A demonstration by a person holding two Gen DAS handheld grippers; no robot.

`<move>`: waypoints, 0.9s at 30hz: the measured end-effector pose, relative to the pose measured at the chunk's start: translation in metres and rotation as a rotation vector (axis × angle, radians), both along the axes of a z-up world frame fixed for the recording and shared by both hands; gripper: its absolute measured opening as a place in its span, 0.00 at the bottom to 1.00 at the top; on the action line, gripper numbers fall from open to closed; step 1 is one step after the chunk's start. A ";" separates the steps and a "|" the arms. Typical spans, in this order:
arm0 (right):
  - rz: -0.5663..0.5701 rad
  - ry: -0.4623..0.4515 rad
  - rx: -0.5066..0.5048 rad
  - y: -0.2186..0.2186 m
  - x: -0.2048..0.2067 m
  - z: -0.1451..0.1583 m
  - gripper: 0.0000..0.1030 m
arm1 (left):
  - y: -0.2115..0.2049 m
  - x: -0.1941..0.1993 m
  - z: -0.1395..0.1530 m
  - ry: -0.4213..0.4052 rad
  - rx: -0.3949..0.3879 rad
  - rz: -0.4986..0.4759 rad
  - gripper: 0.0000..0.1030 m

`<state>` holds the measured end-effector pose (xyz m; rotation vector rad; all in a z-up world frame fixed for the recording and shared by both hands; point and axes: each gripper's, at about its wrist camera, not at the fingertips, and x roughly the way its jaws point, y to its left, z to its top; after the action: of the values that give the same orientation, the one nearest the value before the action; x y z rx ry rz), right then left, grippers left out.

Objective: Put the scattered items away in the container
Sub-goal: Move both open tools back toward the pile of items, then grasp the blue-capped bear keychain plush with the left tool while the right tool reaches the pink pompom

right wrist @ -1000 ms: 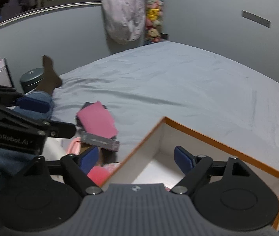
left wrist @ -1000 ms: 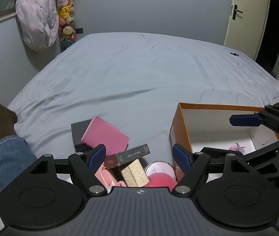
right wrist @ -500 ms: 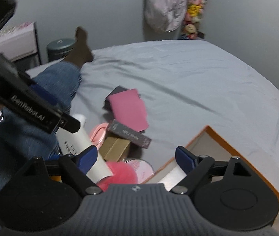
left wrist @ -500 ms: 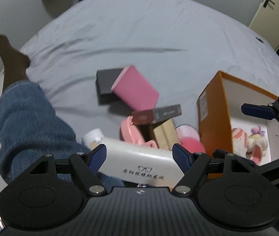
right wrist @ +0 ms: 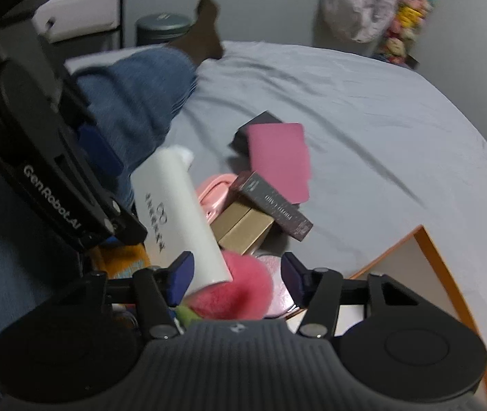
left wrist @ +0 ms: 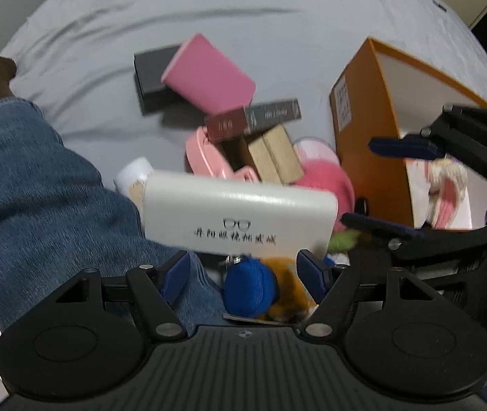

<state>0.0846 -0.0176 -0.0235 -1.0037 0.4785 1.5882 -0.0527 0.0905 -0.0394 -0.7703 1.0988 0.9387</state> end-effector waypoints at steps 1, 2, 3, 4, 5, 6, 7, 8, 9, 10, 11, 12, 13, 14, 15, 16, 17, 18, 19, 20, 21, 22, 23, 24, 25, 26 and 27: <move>0.000 0.000 0.000 0.000 0.000 0.000 0.57 | 0.000 0.000 -0.002 0.009 -0.012 -0.001 0.79; 0.026 -0.015 -0.011 0.000 0.000 -0.001 0.57 | 0.000 0.001 -0.004 0.018 -0.023 -0.003 0.79; 0.050 -0.030 -0.022 0.000 0.001 -0.002 0.57 | 0.000 0.001 -0.006 0.025 -0.033 -0.004 0.79; 0.067 -0.043 -0.030 0.000 0.001 -0.003 0.57 | -0.001 0.002 -0.008 0.030 -0.044 -0.009 0.79; 0.081 -0.052 -0.037 0.000 0.002 -0.003 0.57 | -0.003 0.004 -0.010 0.033 -0.053 -0.021 0.79; 0.094 -0.058 -0.042 -0.001 0.003 -0.003 0.57 | -0.004 0.005 -0.011 0.036 -0.060 -0.035 0.79; 0.105 -0.058 -0.046 -0.002 0.003 -0.003 0.57 | -0.006 0.008 -0.012 0.041 -0.068 -0.053 0.79; 0.114 -0.056 -0.050 -0.003 0.004 -0.003 0.57 | -0.009 0.011 -0.014 0.046 -0.071 -0.070 0.79; 0.123 -0.054 -0.053 -0.004 0.004 -0.003 0.57 | -0.011 0.014 -0.015 0.054 -0.072 -0.093 0.80; 0.132 -0.053 -0.055 -0.005 0.005 -0.003 0.57 | -0.014 0.017 -0.016 0.062 -0.073 -0.113 0.81; 0.140 -0.054 -0.057 -0.006 0.005 -0.004 0.57 | -0.016 0.020 -0.017 0.072 -0.072 -0.127 0.82; 0.146 -0.059 -0.060 -0.007 0.005 -0.004 0.57 | -0.018 0.023 -0.019 0.082 -0.071 -0.139 0.85; 0.151 -0.063 -0.063 -0.007 0.005 -0.005 0.57 | -0.019 0.026 -0.022 0.089 -0.071 -0.146 0.85; 0.155 -0.065 -0.066 -0.008 0.005 -0.006 0.57 | -0.021 0.029 -0.025 0.095 -0.075 -0.152 0.85; 0.156 -0.066 -0.068 -0.009 0.004 -0.006 0.58 | -0.022 0.031 -0.029 0.096 -0.084 -0.157 0.85; 0.156 -0.068 -0.070 -0.009 0.005 -0.006 0.58 | -0.023 0.033 -0.034 0.102 -0.087 -0.158 0.86; 0.156 -0.069 -0.069 -0.010 0.005 -0.007 0.58 | -0.024 0.036 -0.037 0.118 -0.081 -0.160 0.87; 0.157 -0.070 -0.064 -0.011 0.005 -0.008 0.58 | -0.025 0.039 -0.042 0.139 -0.072 -0.166 0.88; 0.157 -0.068 -0.062 -0.011 0.005 -0.008 0.59 | -0.026 0.042 -0.046 0.154 -0.063 -0.169 0.89; 0.155 -0.066 -0.060 -0.011 0.005 -0.008 0.59 | -0.027 0.044 -0.049 0.163 -0.060 -0.171 0.89; 0.154 -0.064 -0.059 -0.011 0.005 -0.008 0.59 | -0.028 0.046 -0.053 0.173 -0.056 -0.176 0.89; 0.153 -0.063 -0.059 -0.011 0.005 -0.008 0.60 | -0.029 0.047 -0.056 0.183 -0.050 -0.179 0.89; 0.152 -0.063 -0.059 -0.011 0.005 -0.008 0.60 | -0.030 0.048 -0.057 0.185 -0.044 -0.180 0.89; 0.153 -0.064 -0.058 -0.011 0.004 -0.009 0.60 | -0.030 0.048 -0.058 0.181 -0.041 -0.177 0.89; 0.154 -0.066 -0.058 -0.011 0.004 -0.009 0.60 | -0.030 0.048 -0.059 0.171 -0.037 -0.173 0.88; 0.156 -0.067 -0.058 -0.011 0.003 -0.009 0.60 | -0.031 0.046 -0.059 0.156 -0.032 -0.169 0.87; 0.156 -0.068 -0.058 -0.011 0.003 -0.010 0.60 | -0.030 0.044 -0.058 0.142 -0.030 -0.162 0.86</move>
<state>0.0877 -0.0286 -0.0334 -1.1588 0.4090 1.6804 -0.0085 0.0600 -0.0976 -0.6357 1.2825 0.8508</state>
